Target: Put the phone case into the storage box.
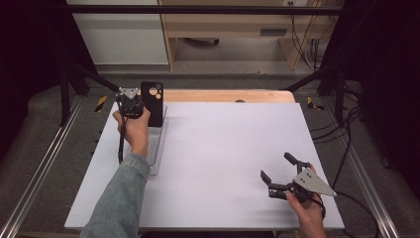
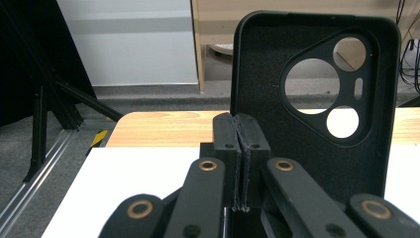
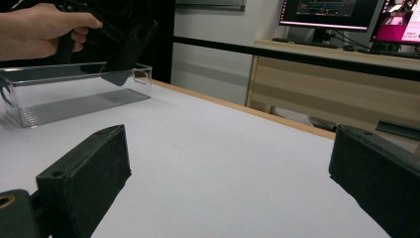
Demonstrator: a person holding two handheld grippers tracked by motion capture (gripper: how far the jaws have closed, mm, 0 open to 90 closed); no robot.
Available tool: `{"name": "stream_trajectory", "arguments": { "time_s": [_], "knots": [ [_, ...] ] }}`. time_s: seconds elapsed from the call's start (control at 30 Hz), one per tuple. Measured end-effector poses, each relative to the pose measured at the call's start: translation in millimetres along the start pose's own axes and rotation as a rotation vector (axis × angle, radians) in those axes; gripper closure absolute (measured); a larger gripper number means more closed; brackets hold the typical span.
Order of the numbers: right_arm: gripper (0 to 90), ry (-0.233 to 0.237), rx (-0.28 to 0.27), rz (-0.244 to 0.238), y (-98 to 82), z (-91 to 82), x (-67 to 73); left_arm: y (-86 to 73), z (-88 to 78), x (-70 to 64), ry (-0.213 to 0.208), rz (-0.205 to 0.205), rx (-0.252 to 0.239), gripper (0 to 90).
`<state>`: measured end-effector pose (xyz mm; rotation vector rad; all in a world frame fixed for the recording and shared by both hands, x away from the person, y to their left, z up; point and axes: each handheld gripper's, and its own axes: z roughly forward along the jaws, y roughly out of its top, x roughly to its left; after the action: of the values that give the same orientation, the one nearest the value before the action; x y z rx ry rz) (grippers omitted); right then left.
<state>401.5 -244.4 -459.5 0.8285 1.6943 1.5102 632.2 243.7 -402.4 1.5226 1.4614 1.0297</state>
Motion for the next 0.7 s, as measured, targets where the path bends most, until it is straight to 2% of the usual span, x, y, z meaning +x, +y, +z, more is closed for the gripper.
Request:
{"name": "stream_trajectory", "arguments": {
  "time_s": [0.7],
  "knots": [
    [2.7,0.004,0.0,0.0,-0.5,0.5,-0.5,0.3,4.5,-4.2,0.003,0.017,0.011,88.3]
  ]
}}
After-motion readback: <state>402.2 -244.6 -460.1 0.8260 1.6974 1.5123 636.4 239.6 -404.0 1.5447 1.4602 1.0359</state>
